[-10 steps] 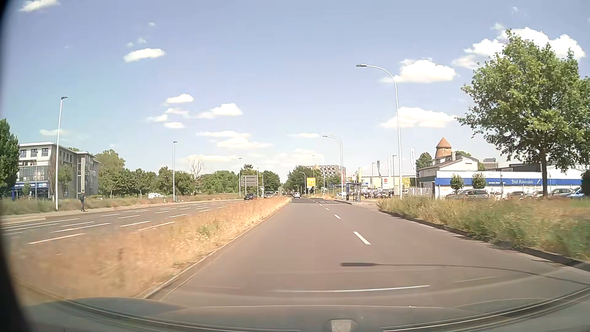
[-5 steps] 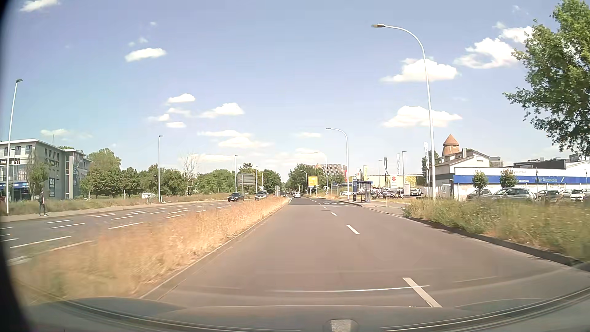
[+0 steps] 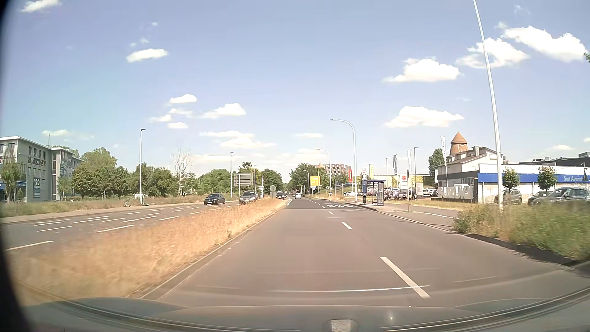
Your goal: Follow the waypoints while adhering to traffic rules and regulations
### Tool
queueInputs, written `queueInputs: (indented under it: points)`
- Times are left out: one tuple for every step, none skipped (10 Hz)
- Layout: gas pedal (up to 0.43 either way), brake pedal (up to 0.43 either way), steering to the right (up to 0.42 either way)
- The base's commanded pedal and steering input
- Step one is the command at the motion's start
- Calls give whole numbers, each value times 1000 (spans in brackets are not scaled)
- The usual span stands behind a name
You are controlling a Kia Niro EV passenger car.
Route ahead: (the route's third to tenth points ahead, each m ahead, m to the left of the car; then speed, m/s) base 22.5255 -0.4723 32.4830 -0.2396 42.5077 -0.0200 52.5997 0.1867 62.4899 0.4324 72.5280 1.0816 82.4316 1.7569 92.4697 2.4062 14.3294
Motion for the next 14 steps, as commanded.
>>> queueInputs:
  points:
    - [110,37,-5]
    - [87,30,-5]
    - [79,30,-4]
    - [79,30,-4]
    - [47,30,-4]
    - [39,30,-4]
    - [39,30,-3]
    - [39,30,-3]
    - [8,30,-3]
    - [0,30,-3]
    - [0,30,-3]
    - [0,30,-2]
    - [0,30,-2]
    - [0,30,-2]
